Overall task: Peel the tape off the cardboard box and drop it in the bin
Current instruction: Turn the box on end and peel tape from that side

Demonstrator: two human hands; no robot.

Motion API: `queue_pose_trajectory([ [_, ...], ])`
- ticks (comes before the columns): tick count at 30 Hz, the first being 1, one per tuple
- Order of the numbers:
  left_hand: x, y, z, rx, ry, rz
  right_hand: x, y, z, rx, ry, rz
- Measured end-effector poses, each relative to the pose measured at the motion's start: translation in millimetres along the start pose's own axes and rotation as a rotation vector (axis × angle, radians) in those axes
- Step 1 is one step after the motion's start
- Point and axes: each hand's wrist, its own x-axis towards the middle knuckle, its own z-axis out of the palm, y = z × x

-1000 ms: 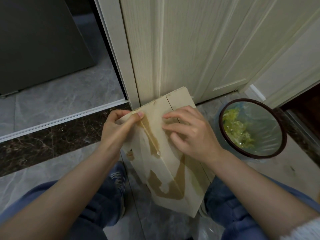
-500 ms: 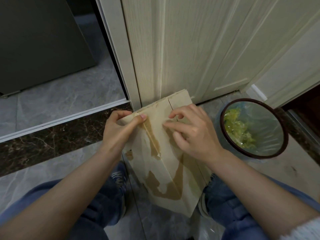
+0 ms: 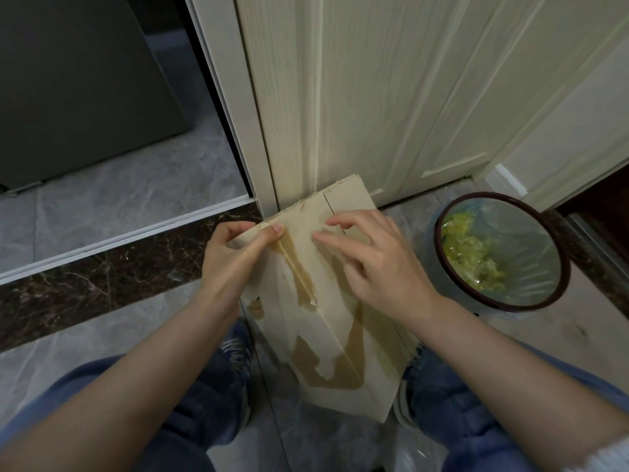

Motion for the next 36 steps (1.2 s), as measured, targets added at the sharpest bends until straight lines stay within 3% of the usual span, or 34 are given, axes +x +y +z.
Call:
queue_pose_trajectory([
  [10, 0, -1, 0, 0.054, -0.011, 0.040, 4, 0, -3, -0.082, 0.043, 0.008],
  [16, 1, 1, -3, 0.033, -0.001, 0.030, -1, 1, 3, -0.056, -0.122, -0.058],
  [24, 1, 3, -6, 0.033, 0.009, 0.019, 3, 10, 3, -0.096, -0.056, -0.063],
  [27, 4, 4, -7, 0.022, 0.044, 0.008, -2, 7, 7, 0.011, -0.023, 0.116],
  [33, -2, 0, 0, 0.028, 0.015, 0.069, 14, -13, 9, 0.728, 0.011, 0.771],
  [36, -2, -1, 3, 0.055, 0.021, 0.097, 17, -15, 12, 0.834, -0.006, 0.904],
])
